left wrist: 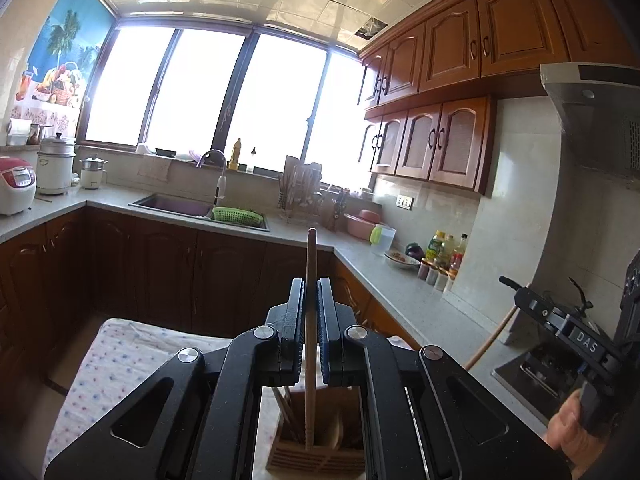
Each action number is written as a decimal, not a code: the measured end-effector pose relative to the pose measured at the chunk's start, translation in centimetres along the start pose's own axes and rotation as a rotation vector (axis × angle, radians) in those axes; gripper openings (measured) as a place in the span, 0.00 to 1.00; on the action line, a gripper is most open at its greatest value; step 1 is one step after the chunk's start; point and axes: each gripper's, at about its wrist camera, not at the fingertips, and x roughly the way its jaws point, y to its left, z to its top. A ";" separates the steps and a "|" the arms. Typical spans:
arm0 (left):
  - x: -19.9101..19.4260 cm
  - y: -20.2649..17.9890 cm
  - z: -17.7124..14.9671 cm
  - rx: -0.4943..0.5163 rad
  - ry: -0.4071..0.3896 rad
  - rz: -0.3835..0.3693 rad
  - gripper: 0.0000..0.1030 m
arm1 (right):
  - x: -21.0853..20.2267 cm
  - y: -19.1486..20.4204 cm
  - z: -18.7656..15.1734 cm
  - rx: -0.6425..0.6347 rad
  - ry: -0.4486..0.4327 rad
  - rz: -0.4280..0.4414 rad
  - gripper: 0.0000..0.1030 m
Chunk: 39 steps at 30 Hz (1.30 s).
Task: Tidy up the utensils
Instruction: 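Lower both wooden chopsticks into the wooden holder, then open both tools and withdraw from the holder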
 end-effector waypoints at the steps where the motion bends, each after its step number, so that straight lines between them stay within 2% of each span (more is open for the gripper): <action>1: 0.7 0.0 -0.1 -0.001 -0.006 0.009 0.05 | 0.4 0.0 -0.3 -0.004 0.003 -0.005 0.05; 7: 3.9 0.5 -3.2 -0.005 0.020 0.031 0.05 | 2.1 -0.9 -3.2 -0.001 0.036 -0.015 0.05; 13: 5.4 1.4 -7.5 -0.019 0.108 0.031 0.05 | 3.7 -1.8 -6.3 0.015 0.119 -0.030 0.05; 18: 6.3 1.9 -9.6 -0.018 0.178 0.036 0.05 | 4.8 -2.4 -7.9 0.019 0.174 -0.040 0.05; 29: 6.6 1.9 -9.8 -0.005 0.189 0.041 0.06 | 5.3 -2.8 -8.1 0.029 0.207 -0.058 0.06; 34: 6.4 2.2 -9.4 -0.025 0.218 0.016 0.08 | 5.0 -2.8 -7.7 0.043 0.209 -0.059 0.12; 35: 6.1 2.1 -9.3 -0.024 0.219 0.016 0.15 | 4.7 -2.9 -7.5 0.049 0.205 -0.053 0.13; 36: 5.7 2.1 -9.2 -0.025 0.216 0.019 0.28 | 4.4 -2.9 -7.2 0.054 0.198 -0.051 0.18; 37: 5.3 2.1 -9.1 -0.029 0.207 0.020 0.34 | 4.0 -2.9 -7.0 0.060 0.189 -0.045 0.28; 39: 4.2 2.2 -8.8 -0.035 0.191 0.043 0.55 | 3.0 -2.8 -6.6 0.067 0.165 -0.038 0.39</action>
